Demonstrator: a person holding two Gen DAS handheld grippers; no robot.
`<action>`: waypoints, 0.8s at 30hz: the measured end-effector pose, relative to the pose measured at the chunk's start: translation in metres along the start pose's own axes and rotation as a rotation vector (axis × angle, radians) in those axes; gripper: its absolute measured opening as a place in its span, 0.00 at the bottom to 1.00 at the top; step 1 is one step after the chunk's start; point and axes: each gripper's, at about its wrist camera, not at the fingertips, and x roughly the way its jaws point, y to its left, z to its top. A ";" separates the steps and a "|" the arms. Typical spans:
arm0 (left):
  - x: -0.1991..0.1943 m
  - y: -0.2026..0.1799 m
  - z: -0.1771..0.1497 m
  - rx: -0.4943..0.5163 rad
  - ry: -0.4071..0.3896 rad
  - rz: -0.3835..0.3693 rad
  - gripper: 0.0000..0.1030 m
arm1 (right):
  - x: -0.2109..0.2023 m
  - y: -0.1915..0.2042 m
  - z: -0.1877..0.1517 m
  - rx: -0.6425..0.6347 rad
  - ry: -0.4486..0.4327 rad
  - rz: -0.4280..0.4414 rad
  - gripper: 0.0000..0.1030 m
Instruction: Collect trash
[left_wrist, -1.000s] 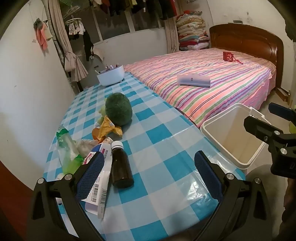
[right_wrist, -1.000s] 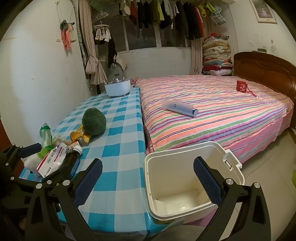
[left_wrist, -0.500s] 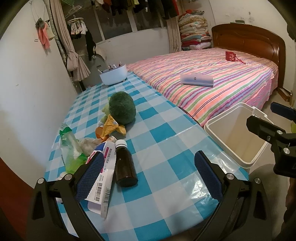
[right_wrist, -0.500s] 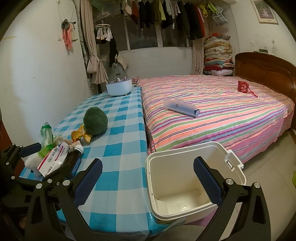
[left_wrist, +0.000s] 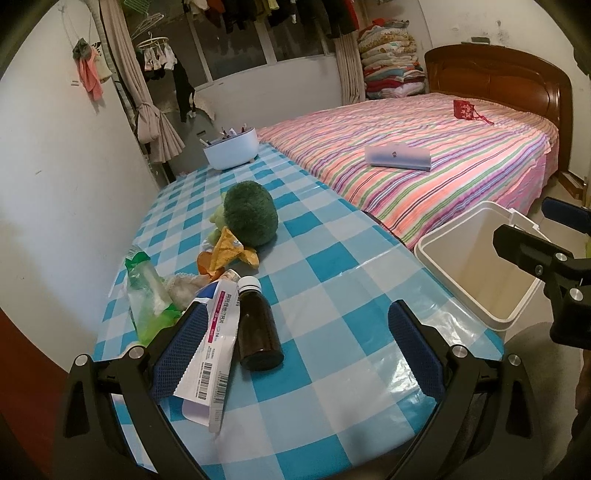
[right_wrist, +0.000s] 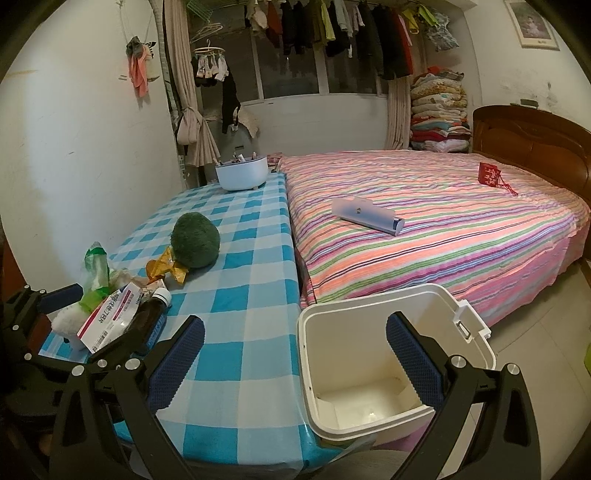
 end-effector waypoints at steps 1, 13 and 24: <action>0.000 0.000 0.000 0.000 -0.001 -0.001 0.94 | 0.000 0.001 0.000 0.000 0.001 0.000 0.93; 0.001 0.004 -0.001 -0.006 0.002 0.004 0.94 | 0.001 0.004 0.001 -0.008 0.003 0.009 0.93; 0.002 0.005 -0.002 -0.004 0.005 0.006 0.94 | 0.001 0.004 0.001 -0.007 0.004 0.008 0.93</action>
